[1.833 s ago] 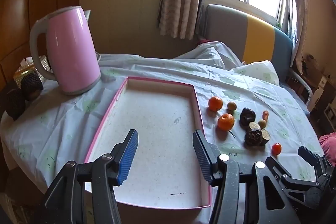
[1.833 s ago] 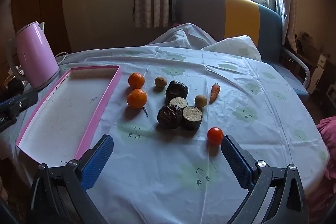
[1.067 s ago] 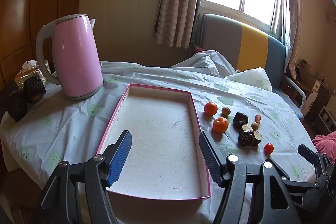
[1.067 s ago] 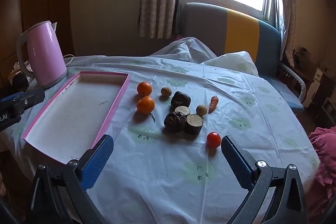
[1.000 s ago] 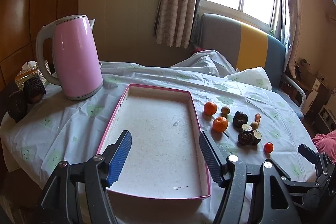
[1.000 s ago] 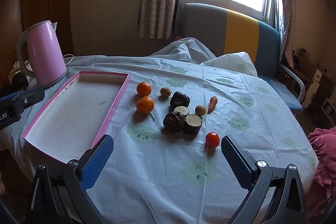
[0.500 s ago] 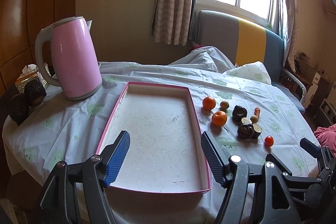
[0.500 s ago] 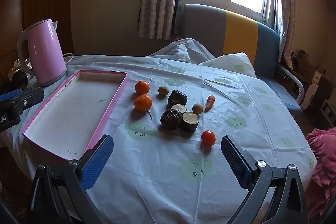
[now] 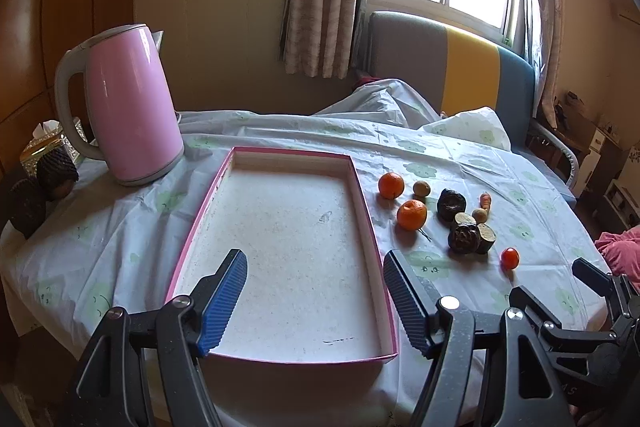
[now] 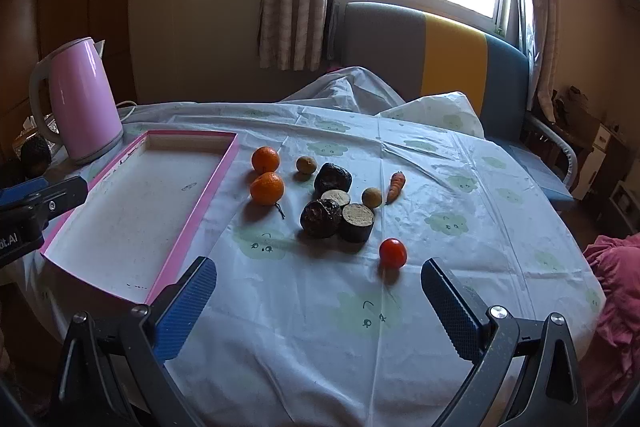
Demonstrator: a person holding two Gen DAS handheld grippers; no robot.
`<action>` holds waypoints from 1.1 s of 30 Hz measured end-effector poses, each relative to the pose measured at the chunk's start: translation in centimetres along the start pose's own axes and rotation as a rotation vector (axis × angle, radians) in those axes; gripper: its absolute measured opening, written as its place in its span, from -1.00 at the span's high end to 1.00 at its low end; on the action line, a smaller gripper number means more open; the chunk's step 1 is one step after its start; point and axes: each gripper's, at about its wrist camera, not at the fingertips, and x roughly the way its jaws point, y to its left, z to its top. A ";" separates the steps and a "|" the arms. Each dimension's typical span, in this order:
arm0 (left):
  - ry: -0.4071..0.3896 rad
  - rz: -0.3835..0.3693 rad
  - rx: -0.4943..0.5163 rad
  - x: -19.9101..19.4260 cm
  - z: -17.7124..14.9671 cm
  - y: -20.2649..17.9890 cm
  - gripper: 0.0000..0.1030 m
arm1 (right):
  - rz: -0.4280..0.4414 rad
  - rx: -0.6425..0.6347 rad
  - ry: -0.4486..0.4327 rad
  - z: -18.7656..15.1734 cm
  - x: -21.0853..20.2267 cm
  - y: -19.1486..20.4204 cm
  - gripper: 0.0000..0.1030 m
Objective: Organize fruits
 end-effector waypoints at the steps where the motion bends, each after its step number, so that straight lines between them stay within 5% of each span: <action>1: 0.000 -0.002 0.001 0.0 0.0 -0.1 -0.40 | -0.003 0.001 -0.002 0.0 -0.1 0.0 -1.00; 33: 0.086 -0.048 0.057 3.3 -0.1 -2.0 -0.48 | -0.020 0.051 0.031 0.6 2.5 -3.5 -0.99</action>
